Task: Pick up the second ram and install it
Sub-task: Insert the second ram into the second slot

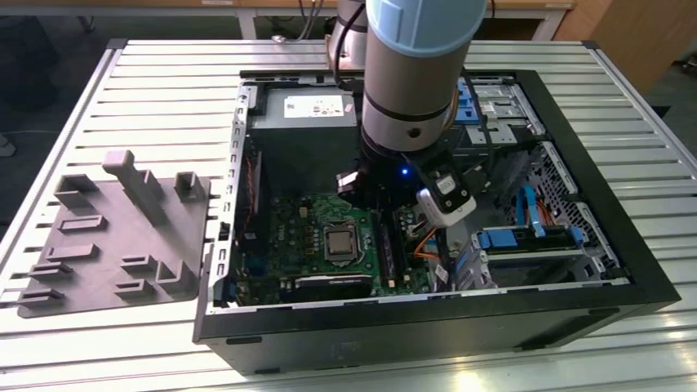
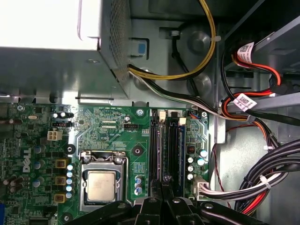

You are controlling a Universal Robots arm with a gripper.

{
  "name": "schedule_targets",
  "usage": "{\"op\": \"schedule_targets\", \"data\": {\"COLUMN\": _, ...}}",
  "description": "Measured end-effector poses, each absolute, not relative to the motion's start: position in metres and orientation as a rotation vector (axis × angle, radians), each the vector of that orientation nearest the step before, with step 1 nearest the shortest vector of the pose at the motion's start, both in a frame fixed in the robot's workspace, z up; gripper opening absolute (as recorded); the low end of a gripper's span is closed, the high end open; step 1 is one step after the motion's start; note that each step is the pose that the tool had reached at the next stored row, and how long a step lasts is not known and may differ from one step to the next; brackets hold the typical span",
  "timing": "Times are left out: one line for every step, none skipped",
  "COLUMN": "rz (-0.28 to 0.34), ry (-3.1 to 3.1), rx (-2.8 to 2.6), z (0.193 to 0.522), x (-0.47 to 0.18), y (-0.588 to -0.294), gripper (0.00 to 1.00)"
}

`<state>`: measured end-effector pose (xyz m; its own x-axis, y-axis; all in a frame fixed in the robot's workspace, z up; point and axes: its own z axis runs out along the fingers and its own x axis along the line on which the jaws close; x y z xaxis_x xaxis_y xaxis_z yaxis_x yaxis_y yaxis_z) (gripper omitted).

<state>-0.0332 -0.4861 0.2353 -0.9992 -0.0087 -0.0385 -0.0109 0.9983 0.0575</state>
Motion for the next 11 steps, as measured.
{"op": "schedule_targets", "data": {"rz": 0.090, "ry": 3.102, "rx": -0.015, "z": 0.2351, "x": -0.0330, "y": -0.4860, "gripper": 0.12}}
{"op": "schedule_targets", "data": {"rz": 0.090, "ry": 3.102, "rx": -0.015, "z": 0.2347, "x": -0.0330, "y": -0.4860, "gripper": 0.12}}
{"op": "schedule_targets", "data": {"rz": 0.090, "ry": 3.102, "rx": -0.015, "z": 0.2342, "x": -0.0329, "y": -0.4860, "gripper": 0.12}}
{"op": "schedule_targets", "data": {"rz": 0.090, "ry": 3.102, "rx": -0.015, "z": 0.2336, "x": -0.0329, "y": -0.4860, "gripper": 0.12}}
{"op": "schedule_targets", "data": {"rz": 0.090, "ry": 3.102, "rx": -0.015, "z": 0.2331, "x": -0.0329, "y": -0.4860, "gripper": 0.12}}
{"op": "schedule_targets", "data": {"rz": 0.090, "ry": 3.102, "rx": -0.015, "z": 0.2326, "x": -0.0329, "y": -0.4860, "gripper": 0.12}}
{"op": "schedule_targets", "data": {"rz": 0.089, "ry": 3.102, "rx": -0.015, "z": 0.2324, "x": -0.0329, "y": -0.4861, "gripper": 0.12}}
{"op": "schedule_targets", "data": {"rz": 0.089, "ry": 3.102, "rx": -0.015, "z": 0.2322, "x": -0.0329, "y": -0.4861, "gripper": 0.12}}
{"op": "schedule_targets", "data": {"rz": 0.090, "ry": 3.102, "rx": -0.015, "z": 0.2320, "x": -0.0329, "y": -0.4860, "gripper": 0.12}}
{"op": "schedule_targets", "data": {"rz": 0.090, "ry": 3.102, "rx": -0.015, "z": 0.2318, "x": -0.0329, "y": -0.4860, "gripper": 0.12}}
{"op": "schedule_targets", "data": {"rz": 0.090, "ry": 3.102, "rx": -0.015, "z": 0.2317, "x": -0.0329, "y": -0.4860, "gripper": 0.12}}
